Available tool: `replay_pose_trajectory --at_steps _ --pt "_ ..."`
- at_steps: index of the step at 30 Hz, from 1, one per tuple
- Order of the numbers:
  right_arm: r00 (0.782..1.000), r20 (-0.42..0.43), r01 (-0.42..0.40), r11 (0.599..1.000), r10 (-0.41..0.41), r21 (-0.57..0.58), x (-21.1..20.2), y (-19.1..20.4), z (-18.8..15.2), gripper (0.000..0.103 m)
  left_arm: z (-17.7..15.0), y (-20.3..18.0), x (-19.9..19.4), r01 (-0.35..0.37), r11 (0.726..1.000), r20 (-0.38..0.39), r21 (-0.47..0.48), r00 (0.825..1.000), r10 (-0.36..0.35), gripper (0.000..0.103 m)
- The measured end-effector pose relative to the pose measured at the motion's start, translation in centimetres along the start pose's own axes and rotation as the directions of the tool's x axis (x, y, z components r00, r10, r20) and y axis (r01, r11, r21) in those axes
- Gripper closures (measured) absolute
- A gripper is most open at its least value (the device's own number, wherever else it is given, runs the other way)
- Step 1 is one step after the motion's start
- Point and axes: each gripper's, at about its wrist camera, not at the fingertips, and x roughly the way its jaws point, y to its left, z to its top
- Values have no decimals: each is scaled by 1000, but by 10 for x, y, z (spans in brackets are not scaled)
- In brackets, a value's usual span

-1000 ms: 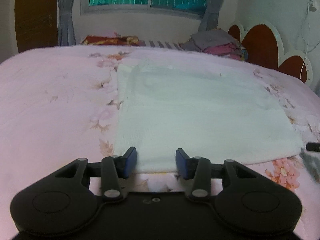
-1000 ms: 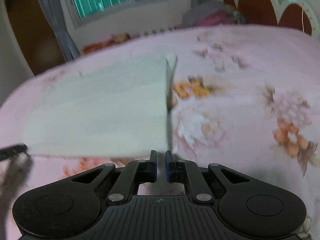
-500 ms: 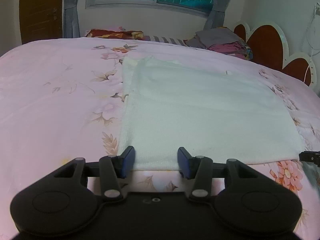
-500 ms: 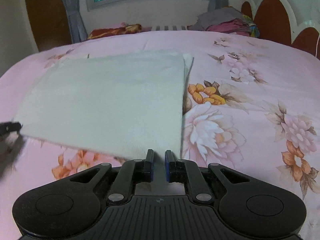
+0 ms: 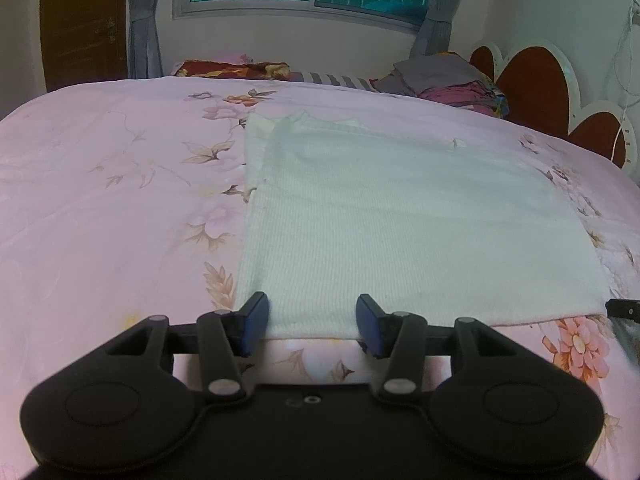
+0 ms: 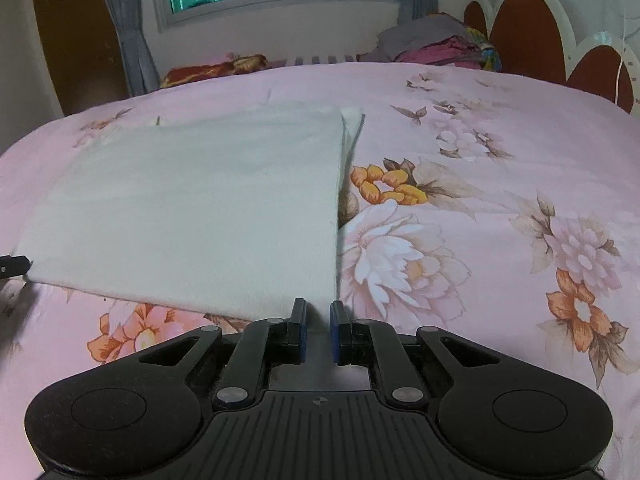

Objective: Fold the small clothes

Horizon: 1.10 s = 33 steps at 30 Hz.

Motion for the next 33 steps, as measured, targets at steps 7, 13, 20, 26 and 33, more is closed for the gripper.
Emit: replay_pose_trajectory --at_steps 7,13,20,26,33 --pt "1000 -2 3 1000 -3 -17 -3 3 -2 94 2 3 -3 -5 1000 -9 -21 1000 4 53" --pt "994 105 29 999 -32 26 -38 -2 -6 57 -10 14 -48 -33 982 116 -187 992 55 21" --pt "976 202 -89 995 79 45 -72 1 -14 53 -41 31 -37 157 842 75 -516 988 -137 39" --pt "975 180 -137 990 129 34 -62 24 4 93 -42 47 -5 248 696 194 -673 968 -157 40" --pt "972 143 -188 982 186 4 -10 71 49 94 -26 43 25 252 644 293 -723 955 -45 44"
